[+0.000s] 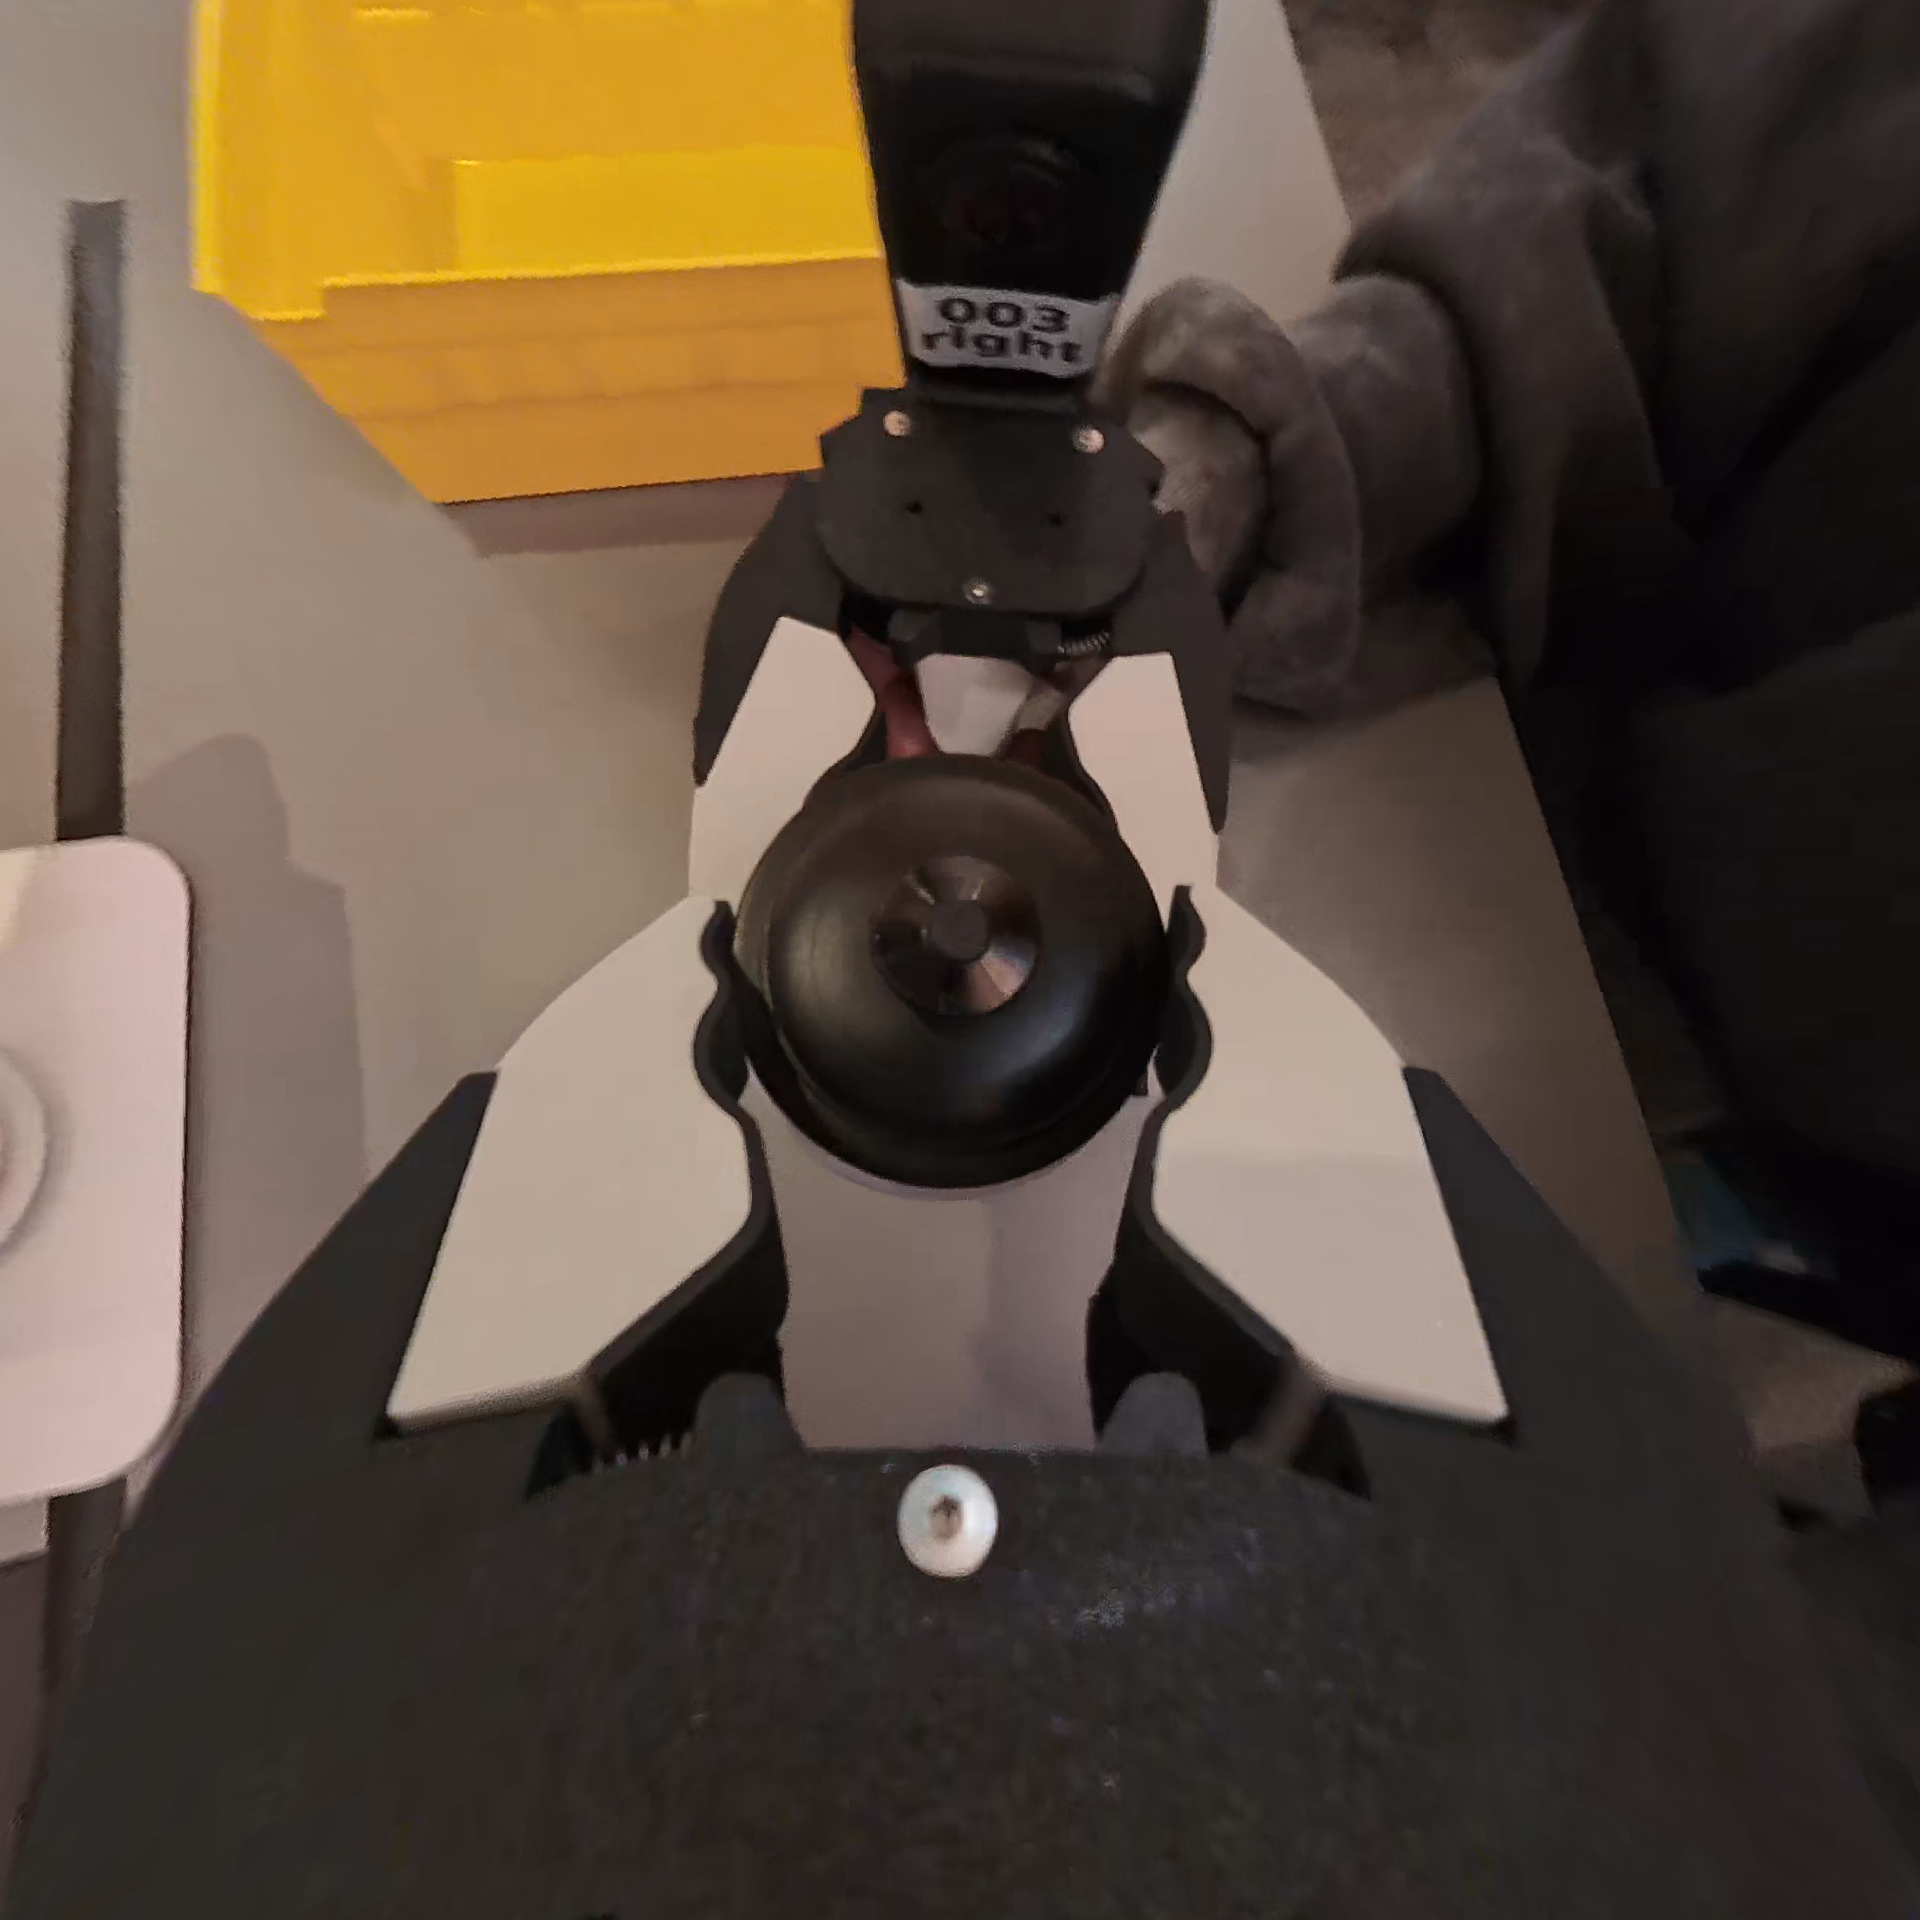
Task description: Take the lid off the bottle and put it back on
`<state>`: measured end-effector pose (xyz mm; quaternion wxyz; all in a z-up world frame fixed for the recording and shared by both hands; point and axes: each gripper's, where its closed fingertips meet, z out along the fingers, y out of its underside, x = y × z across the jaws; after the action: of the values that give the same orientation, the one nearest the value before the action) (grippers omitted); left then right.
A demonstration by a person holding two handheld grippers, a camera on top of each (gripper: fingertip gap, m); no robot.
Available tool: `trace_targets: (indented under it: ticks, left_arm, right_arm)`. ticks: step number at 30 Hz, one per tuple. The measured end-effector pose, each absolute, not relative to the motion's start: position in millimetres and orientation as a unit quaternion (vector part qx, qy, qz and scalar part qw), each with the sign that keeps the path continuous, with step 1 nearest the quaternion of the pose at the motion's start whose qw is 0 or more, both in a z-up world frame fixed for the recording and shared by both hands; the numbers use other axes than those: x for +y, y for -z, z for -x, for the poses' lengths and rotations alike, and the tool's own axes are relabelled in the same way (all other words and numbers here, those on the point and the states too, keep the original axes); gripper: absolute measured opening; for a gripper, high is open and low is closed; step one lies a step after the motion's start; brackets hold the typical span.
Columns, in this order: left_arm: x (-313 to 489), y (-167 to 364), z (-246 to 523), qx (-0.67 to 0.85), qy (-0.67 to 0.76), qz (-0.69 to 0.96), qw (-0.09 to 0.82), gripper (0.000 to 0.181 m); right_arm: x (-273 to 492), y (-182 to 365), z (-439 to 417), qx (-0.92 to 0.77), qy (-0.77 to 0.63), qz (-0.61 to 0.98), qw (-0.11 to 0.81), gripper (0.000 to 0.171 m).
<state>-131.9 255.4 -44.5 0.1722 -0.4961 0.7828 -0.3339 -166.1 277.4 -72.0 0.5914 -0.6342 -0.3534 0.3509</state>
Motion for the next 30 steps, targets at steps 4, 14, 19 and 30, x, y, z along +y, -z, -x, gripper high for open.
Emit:
trace_targets:
  ticks: [4, 14, 19, 30]
  left_arm:
    - [251, 45, 138, 0.838, 0.346, 0.405, 0.122, 0.078]
    - [249, 45, 143, 0.843, 0.353, 0.391, 0.11, 0.083]
    - [254, 19, 138, 0.746, 0.363, 0.511, 0.226, 0.111]
    - [277, 5, 142, 0.305, 0.35, 0.76, 0.455, 0.098]
  right_arm:
    - [276, 72, 169, -0.357, -0.359, 0.629, 0.59, 0.085]
    - [276, 72, 171, -0.356, -0.351, 0.632, 0.592, 0.086]
    - [279, 72, 168, -0.348, -0.342, 0.637, 0.597, 0.086]
    - [282, 71, 168, -0.335, -0.334, 0.638, 0.607, 0.086]
